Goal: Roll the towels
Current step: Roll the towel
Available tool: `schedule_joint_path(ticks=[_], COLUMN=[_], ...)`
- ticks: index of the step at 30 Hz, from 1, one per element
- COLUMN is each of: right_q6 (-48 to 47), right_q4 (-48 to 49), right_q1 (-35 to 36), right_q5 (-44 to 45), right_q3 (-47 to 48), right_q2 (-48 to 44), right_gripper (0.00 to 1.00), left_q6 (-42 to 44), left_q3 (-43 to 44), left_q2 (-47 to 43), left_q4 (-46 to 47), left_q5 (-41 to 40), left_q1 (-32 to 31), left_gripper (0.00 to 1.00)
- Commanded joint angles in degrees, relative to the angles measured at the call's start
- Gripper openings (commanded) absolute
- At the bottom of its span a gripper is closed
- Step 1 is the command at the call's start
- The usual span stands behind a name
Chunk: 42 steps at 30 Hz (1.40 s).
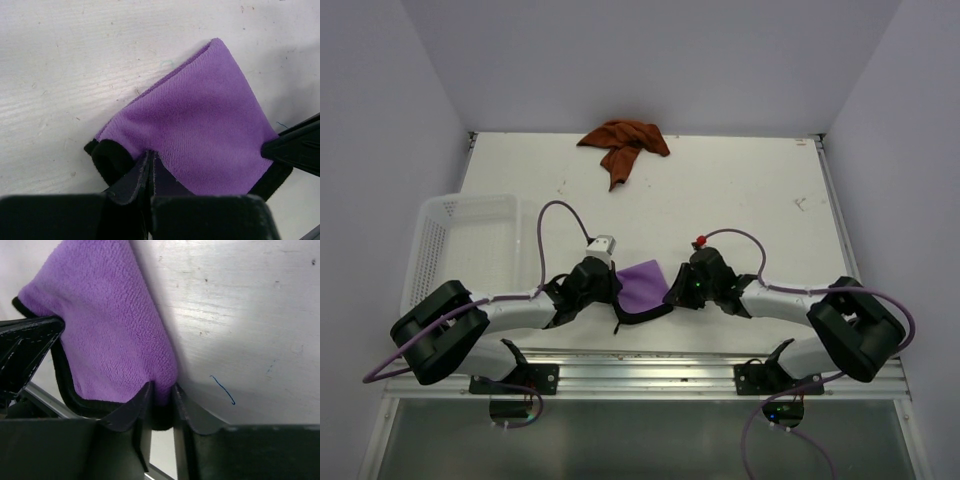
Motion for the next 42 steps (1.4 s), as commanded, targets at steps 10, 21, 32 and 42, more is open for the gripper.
schedule_joint_path(ticks=[10, 21, 32, 42], right_q6=[-7.47, -17.48, -22.68, -22.94], right_q4=[-12.3, -19.42, -23.29, -21.54], right_q1=[0.45, 2.21, 6.96, 7.66], right_q5=[5.93, 11.72, 19.11, 21.66], right_q3=[0.93, 0.93, 1.81, -0.57], right_q2=[-7.66, -14.26, -17.43, -20.42], right_gripper=[0.0, 0.0, 0.0, 0.0], left_q6=[0.71, -0.51, -4.91, -9.12], left_q3=[1.58, 6.68, 12.74, 23.28], left_q2=[-2.49, -7.41, -9.09, 6.54], left_q4=[-2.95, -9.02, -8.41, -5.07], left_q5=[-1.8, -0.4, 9.88, 18.67], left_q1=[-0.17, -0.08, 0.27, 0.44], left_gripper=[0.0, 0.02, 0.08, 0.43])
